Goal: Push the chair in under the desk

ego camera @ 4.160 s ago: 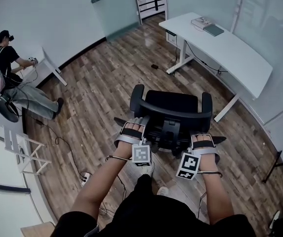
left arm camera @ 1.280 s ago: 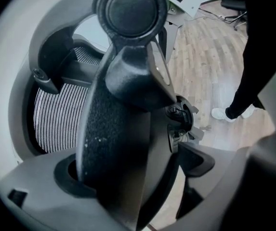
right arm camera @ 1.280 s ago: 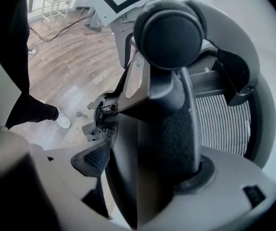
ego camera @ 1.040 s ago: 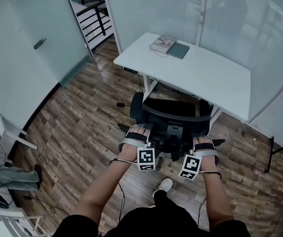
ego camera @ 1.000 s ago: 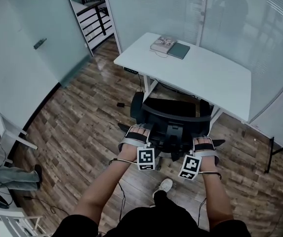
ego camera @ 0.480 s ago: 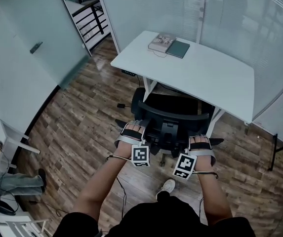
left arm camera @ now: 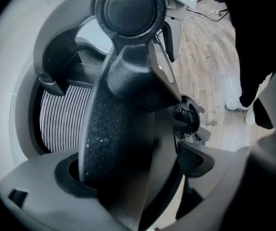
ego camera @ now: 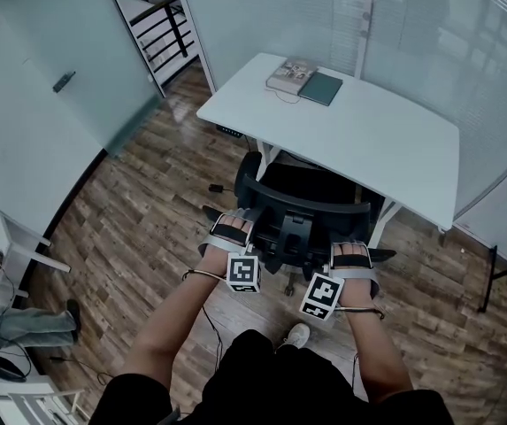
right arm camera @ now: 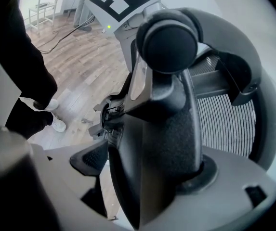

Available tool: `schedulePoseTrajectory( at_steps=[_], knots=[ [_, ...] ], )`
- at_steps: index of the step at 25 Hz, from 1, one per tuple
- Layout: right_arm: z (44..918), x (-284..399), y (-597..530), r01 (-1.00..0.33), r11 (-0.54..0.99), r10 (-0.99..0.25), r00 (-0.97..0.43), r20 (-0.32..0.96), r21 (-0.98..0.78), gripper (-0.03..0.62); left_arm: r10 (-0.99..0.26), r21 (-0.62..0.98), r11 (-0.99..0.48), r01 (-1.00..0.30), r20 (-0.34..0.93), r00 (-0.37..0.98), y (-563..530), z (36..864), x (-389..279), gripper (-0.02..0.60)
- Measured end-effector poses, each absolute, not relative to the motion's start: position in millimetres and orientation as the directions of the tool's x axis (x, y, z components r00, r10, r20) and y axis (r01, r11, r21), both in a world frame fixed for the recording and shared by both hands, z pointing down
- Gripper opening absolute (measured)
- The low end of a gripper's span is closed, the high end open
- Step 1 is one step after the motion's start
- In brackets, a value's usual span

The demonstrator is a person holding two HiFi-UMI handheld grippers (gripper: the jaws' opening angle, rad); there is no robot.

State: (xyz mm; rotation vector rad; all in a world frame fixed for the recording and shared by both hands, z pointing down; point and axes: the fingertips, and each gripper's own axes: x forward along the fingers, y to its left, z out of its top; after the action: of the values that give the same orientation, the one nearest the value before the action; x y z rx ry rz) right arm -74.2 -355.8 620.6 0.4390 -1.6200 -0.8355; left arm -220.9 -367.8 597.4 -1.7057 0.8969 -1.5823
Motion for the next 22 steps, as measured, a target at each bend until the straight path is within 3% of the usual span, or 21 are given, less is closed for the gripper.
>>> schedulePoseTrajectory(
  at_steps=[22],
  knots=[
    [621.8, -99.4, -421.1, 0.098, 0.685, -0.706, -0.152, 0.692, 0.721, 0.430, -0.831, -0.836, -0.549, -0.016, 0.543, 0.123, -447.1, 596.6, -245.5, 0.526]
  ],
)
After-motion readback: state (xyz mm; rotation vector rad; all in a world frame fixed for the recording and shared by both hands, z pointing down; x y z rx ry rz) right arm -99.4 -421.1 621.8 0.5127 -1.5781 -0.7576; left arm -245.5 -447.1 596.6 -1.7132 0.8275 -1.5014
